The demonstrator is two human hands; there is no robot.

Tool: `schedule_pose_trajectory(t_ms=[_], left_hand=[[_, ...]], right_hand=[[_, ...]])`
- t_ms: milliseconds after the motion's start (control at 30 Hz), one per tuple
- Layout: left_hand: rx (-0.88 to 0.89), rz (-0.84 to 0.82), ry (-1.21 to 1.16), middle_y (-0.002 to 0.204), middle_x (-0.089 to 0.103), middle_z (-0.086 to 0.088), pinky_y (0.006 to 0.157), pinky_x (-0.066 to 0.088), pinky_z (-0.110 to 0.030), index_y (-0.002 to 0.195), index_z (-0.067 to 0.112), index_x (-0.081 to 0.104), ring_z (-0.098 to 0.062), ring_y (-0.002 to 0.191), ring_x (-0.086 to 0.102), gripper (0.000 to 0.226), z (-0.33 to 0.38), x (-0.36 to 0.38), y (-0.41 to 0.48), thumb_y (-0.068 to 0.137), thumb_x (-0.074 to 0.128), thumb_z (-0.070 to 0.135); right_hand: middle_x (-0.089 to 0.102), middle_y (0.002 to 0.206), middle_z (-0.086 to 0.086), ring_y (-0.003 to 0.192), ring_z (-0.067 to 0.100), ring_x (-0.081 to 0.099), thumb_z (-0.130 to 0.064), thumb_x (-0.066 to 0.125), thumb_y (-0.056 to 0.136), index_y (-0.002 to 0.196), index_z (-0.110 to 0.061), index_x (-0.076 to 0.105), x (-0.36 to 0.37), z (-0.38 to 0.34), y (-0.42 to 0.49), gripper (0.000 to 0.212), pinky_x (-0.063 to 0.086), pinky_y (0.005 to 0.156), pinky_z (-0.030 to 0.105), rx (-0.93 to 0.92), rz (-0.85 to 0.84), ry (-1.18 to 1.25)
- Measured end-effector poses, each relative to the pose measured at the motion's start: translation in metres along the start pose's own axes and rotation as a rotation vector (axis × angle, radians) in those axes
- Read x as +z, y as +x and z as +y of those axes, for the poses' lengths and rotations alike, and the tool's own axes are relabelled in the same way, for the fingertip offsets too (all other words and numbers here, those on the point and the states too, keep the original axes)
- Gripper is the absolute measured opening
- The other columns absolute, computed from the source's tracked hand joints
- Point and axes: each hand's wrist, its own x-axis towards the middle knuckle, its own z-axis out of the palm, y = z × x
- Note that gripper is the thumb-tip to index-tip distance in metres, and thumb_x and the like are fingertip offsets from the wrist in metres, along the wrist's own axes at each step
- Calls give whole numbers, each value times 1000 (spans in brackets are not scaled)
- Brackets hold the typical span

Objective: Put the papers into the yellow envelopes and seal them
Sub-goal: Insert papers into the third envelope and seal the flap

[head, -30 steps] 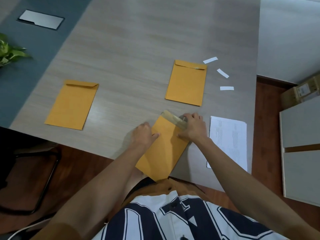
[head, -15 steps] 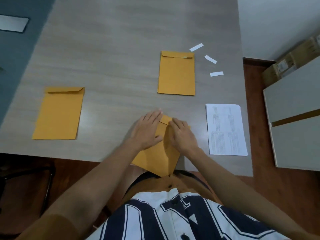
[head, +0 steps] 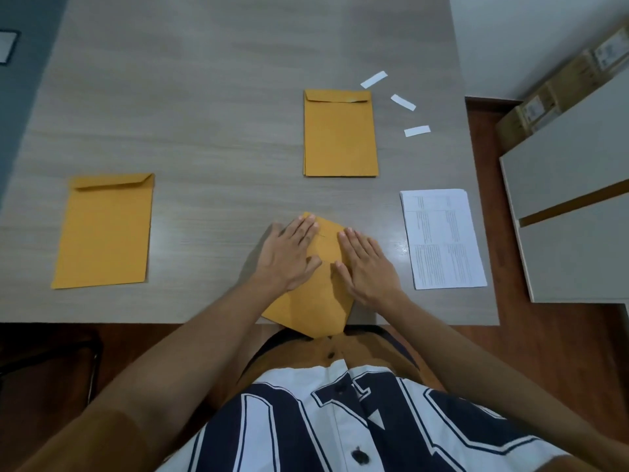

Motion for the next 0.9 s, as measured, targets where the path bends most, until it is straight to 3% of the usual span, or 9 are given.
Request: schedule_pose_trajectory(t_ms=[233, 433, 600, 700, 900], left_hand=[[-2, -60, -10, 164, -4, 1, 118, 8, -52, 156, 16, 1, -18, 151, -1, 71, 4, -10, 2, 98, 11, 56], [-90, 36, -47, 158, 29, -9, 117, 15, -51, 148, 8, 37, -28, 147, 17, 76, 24, -32, 9, 95, 13, 58], [174, 69, -45, 164, 7, -1, 121, 4, -50, 156, 16, 10, -23, 151, 0, 82, 50, -19, 10, 91, -9, 63], [135, 38, -70, 164, -1, 3, 120, 0, -51, 156, 20, 1, -19, 151, -5, 83, 50, -2, 7, 88, -15, 66], [67, 72, -58, 163, 1, 9, 120, -5, -50, 156, 26, 4, -14, 151, -1, 74, 24, 4, 1, 91, -8, 61]], right_hand=[[4, 164, 3, 151, 14, -3, -53, 2, 97, 156, -16, 3, 1, 29, -20, 70, -6, 122, 34, 12, -36, -9], [4, 164, 3, 151, 15, -3, -50, -5, 93, 156, -15, 4, -5, 31, -19, 73, -8, 121, 32, -27, -42, -4], [1, 164, 2, 151, 15, -4, -48, -9, 91, 156, -15, 2, -5, 28, -19, 74, -3, 123, 37, -17, -48, -15], [5, 164, 4, 151, 17, -1, -45, -7, 93, 156, -13, 5, -5, 29, -19, 72, -1, 122, 39, -19, -32, -52], [15, 163, 3, 151, 16, 8, -42, -3, 95, 156, -14, 13, -6, 32, -18, 68, 2, 123, 42, -20, -18, -74]])
